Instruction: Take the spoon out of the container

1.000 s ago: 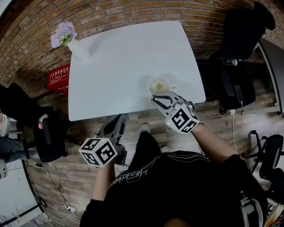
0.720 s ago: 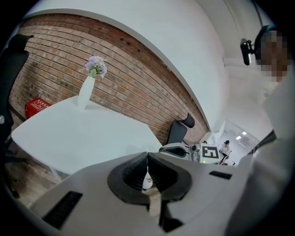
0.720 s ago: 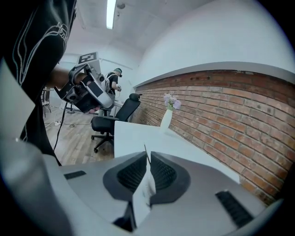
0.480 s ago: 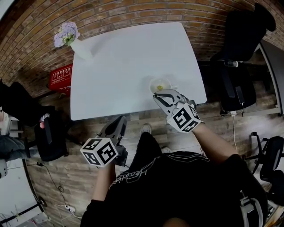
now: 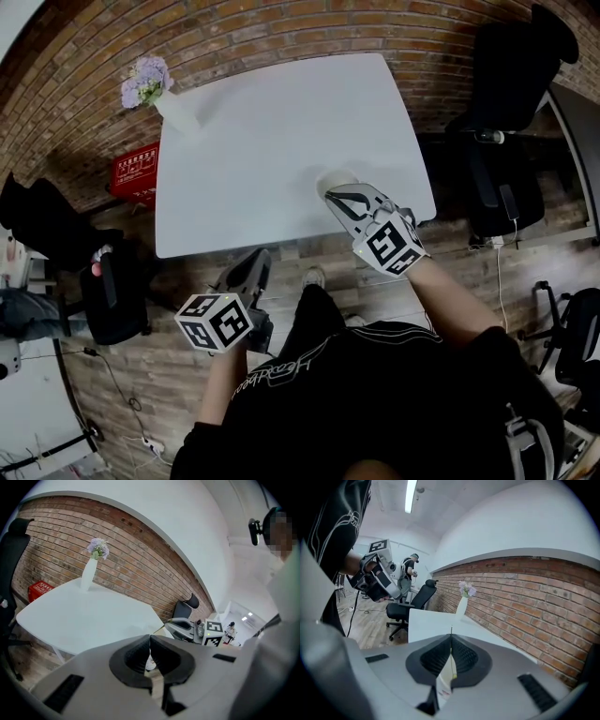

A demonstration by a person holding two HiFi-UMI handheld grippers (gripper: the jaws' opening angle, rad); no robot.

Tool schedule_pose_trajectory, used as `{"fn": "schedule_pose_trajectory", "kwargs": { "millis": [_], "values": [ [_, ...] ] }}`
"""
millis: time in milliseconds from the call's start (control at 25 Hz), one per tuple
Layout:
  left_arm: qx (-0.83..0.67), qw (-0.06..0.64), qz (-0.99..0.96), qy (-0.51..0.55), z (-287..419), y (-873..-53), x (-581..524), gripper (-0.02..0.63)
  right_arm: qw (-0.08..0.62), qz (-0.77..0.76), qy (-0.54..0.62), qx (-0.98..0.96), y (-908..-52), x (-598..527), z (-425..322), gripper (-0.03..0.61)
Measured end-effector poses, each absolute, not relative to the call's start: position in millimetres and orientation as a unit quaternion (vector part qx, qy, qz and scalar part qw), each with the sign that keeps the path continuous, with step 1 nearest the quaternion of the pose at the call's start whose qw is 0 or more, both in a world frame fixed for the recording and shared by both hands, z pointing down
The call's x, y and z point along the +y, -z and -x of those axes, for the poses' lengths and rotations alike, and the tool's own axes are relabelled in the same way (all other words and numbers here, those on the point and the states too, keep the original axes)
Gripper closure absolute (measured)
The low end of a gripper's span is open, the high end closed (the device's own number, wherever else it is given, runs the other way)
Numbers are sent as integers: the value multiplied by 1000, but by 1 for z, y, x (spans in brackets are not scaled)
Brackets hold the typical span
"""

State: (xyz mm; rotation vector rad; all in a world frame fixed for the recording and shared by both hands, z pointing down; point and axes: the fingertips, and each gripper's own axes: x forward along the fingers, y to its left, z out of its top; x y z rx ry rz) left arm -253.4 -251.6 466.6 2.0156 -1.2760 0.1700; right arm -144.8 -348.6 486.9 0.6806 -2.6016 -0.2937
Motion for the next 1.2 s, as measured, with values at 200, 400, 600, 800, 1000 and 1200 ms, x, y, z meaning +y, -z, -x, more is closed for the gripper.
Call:
{"fn": "schedule_pose_trajectory", "kwargs": {
  "millis": [200, 400, 600, 800, 1000, 1200],
  "values": [
    [-490, 356, -793, -69, 240, -456, -248, 609, 195, -259, 113, -939, -463, -343, 136, 580],
    [-482, 344, -803, -70, 218, -445, -241, 609, 163, -267, 127, -941, -421, -326, 118, 578],
    [-465, 333, -817, -68, 188, -434, -233, 609, 125, -276, 128, -944, -384, -302, 96, 580],
    [-448, 315, -834, -66, 156, -417, -225, 609, 112, -279, 104, -948, -366, -276, 66, 580],
    [-431, 285, -853, -70, 125, -403, -214, 609, 93, -281, 53, -954, -364, -248, 36, 580],
    [-416, 269, -866, -71, 100, -395, -200, 609, 81, -275, -3, -958, -368, -224, 12, 580]
  ]
}}
